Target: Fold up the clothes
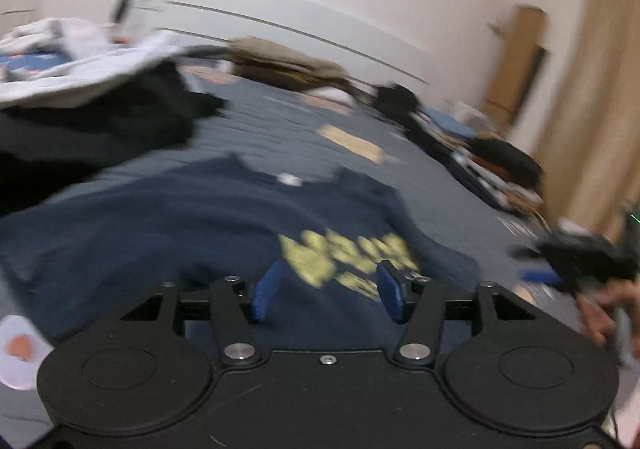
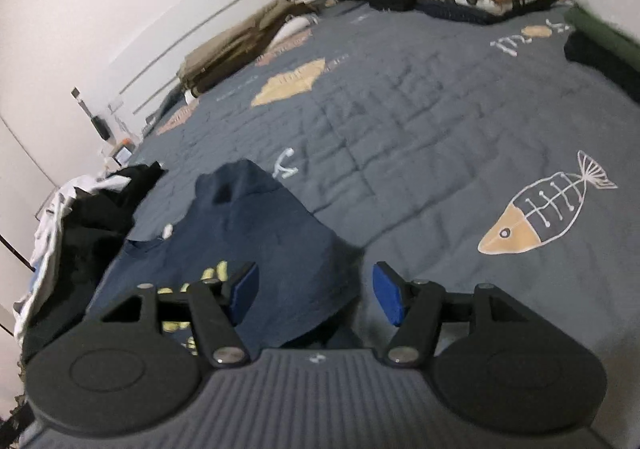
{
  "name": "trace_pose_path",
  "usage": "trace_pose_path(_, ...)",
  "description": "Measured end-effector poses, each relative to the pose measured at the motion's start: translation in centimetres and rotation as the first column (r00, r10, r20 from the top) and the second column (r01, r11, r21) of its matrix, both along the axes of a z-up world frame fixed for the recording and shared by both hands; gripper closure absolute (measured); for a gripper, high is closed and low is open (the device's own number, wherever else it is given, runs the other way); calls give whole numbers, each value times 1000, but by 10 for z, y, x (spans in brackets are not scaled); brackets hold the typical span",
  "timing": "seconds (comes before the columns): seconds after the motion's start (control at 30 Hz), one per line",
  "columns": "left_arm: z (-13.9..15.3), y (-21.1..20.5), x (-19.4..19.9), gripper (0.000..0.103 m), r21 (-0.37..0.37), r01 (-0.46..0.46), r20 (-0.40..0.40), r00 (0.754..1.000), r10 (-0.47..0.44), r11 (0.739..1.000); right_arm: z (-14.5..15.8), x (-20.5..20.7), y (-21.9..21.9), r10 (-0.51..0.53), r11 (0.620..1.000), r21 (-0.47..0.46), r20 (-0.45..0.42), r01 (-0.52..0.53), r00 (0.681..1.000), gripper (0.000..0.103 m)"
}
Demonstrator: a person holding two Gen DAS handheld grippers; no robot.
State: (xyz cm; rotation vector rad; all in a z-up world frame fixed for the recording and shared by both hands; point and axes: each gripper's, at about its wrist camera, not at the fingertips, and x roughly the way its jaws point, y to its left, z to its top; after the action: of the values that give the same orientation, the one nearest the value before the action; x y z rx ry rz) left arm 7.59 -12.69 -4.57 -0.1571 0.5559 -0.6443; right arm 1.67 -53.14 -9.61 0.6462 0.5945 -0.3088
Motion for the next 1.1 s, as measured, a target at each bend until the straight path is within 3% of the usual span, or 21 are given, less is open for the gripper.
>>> trace_pose_path(0.07,-4,-12,-12,41,22,46,20,999,-46,999,-12,5,-3,7,1000,12,-17,-7,1000,41)
trace_pose_path(0.23,-12,-32,-32,41,40,154,42,987,-156,987,-39,18,-6,53,983,178,-25,-48,998,41)
trace_pose_path(0.4,-15,-44,-30,41,78,160,57,985,-165,984,-47,25,-5,15,974,224,3,-16,1000,45)
trace_pose_path(0.43,-15,-46,-30,41,84,156,63,985,-162,984,-48,25,-8,-17,971,239,15,13,1000,54)
trace_pose_path(0.47,-14,-46,-30,41,86,156,67,985,-162,984,-47,27,-11,-26,970,240,22,20,999,83)
trace_pose_path(0.5,-14,-47,-30,41,88,156,69,984,-162,984,-46,28,-14,-35,970,242,30,27,999,94)
trace_pose_path(0.53,-14,-47,-30,41,88,154,71,984,-161,984,-45,30,-18,-45,970,243,37,34,998,97)
trace_pose_path(0.7,-14,-47,-25,41,94,145,73,986,-152,985,-12,33,-42,-105,989,119,119,91,987,99)
trace_pose_path(0.8,-16,-47,-21,41,98,134,70,988,-141,986,13,42,-59,-127,990,-43,154,135,980,99)
trace_pose_path(0.9,-18,-47,-16,41,104,119,66,990,-126,987,35,57,-78,-159,963,-188,174,191,972,99)
trace_pose_path(0.97,-20,-47,-11,41,107,111,58,991,-118,988,43,75,-91,-162,934,-294,161,204,974,99)
trace_pose_path(1.1,-21,-50,-6,41,109,113,48,992,-119,988,25,113,-111,-147,892,-430,23,143,989,99)
